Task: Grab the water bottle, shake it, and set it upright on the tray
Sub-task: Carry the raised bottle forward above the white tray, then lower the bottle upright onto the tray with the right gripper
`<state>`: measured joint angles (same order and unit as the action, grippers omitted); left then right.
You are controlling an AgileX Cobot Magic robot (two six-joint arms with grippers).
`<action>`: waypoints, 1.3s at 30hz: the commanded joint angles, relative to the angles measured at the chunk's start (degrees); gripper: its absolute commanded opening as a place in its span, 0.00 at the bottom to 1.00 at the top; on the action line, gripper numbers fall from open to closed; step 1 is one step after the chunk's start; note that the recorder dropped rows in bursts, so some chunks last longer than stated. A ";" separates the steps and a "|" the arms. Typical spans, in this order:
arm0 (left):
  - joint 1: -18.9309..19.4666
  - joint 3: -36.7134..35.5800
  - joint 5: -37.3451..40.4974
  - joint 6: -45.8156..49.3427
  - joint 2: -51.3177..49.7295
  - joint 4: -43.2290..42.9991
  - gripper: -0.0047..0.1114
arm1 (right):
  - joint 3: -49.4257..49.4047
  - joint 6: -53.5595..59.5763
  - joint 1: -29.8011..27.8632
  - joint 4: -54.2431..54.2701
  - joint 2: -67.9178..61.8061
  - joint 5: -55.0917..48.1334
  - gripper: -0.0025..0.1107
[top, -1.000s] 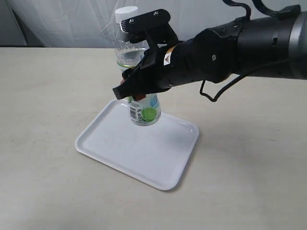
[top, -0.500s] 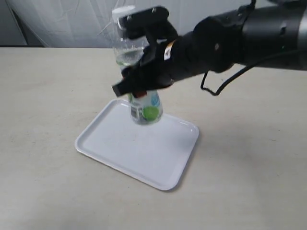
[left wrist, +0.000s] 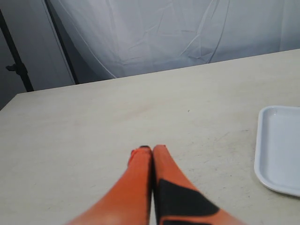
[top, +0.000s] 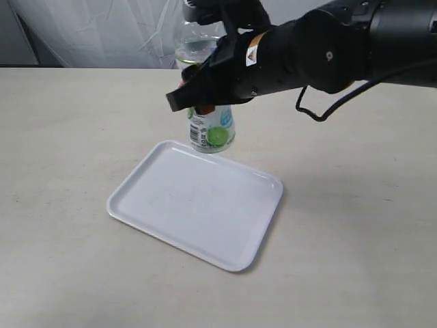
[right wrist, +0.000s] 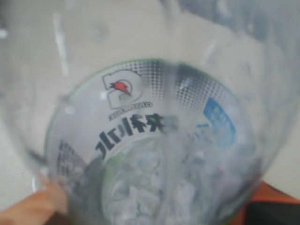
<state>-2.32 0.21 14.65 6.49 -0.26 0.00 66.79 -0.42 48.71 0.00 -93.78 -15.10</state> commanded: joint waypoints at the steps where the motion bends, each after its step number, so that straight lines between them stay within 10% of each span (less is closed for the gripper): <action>1: -0.02 -0.21 -0.54 0.11 0.26 0.00 0.04 | 0.47 -13.98 -1.06 -5.73 0.88 3.06 0.02; 11: -0.02 -0.21 -0.54 -0.03 0.26 -0.31 0.04 | 0.49 -12.05 2.77 -14.62 1.87 3.48 0.02; 20: -0.02 -0.21 -0.54 -0.03 0.26 -0.31 0.04 | 0.49 -32.89 -2.33 -22.25 3.47 0.10 0.02; 29: -0.02 -0.21 -0.54 -0.03 0.26 -1.03 0.04 | 0.80 -22.30 1.89 -20.64 5.50 -1.15 0.02; 39: -0.02 -0.21 -0.54 -0.03 0.26 -1.03 0.04 | -11.15 -22.14 2.71 -20.68 4.26 24.71 0.02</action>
<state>-2.32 0.21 14.65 6.49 -0.26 -0.83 58.57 -22.89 51.36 -20.15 -90.53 -2.24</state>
